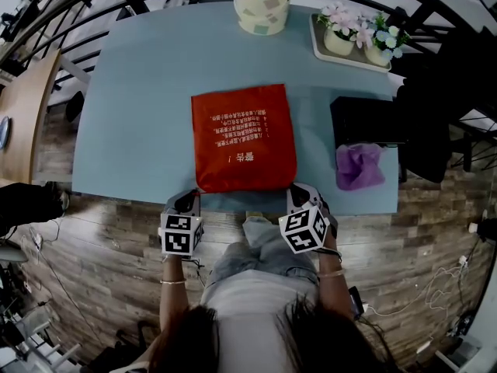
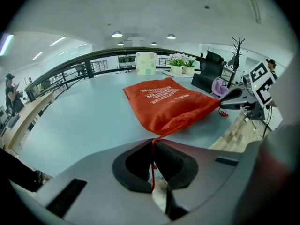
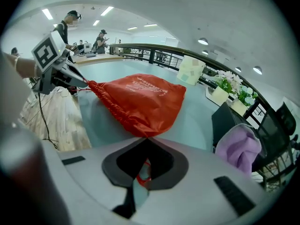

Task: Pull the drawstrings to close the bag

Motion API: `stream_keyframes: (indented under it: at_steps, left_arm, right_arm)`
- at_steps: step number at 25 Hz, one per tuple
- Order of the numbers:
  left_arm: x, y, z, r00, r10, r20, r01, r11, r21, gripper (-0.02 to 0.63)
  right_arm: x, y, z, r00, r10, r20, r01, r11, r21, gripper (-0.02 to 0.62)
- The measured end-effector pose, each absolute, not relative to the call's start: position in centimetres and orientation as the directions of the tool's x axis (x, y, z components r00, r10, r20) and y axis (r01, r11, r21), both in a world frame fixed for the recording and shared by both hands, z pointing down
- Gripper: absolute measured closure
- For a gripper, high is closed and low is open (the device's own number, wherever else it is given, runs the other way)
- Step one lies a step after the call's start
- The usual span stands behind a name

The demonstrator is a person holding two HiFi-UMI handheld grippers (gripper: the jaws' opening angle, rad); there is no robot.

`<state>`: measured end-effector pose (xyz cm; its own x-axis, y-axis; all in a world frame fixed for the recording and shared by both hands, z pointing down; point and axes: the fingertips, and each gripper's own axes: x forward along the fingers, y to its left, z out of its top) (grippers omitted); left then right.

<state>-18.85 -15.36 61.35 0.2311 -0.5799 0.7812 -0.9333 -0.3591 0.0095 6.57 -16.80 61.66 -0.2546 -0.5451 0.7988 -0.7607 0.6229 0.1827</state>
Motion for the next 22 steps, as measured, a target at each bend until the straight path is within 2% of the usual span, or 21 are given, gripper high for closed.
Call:
stream_keyframes:
  at_steps: [6, 22]
  left_arm:
    - [-19.6, -15.2, 60.9, 0.242, -0.582, 0.777, -0.935, -0.354, 0.026, 0.592]
    - [-18.2, -13.7, 61.5, 0.298, -0.522, 0.799, -0.871, -0.490, 0.004, 0.588]
  right_arm:
    - [6.5, -16.8, 61.4, -0.247, -0.551, 0.797, -0.772, 0.609, 0.181, 0.571]
    - [5.5, -16.4, 60.9, -0.248, -0.551, 0.797, -0.765, 0.616, 0.187, 0.571]
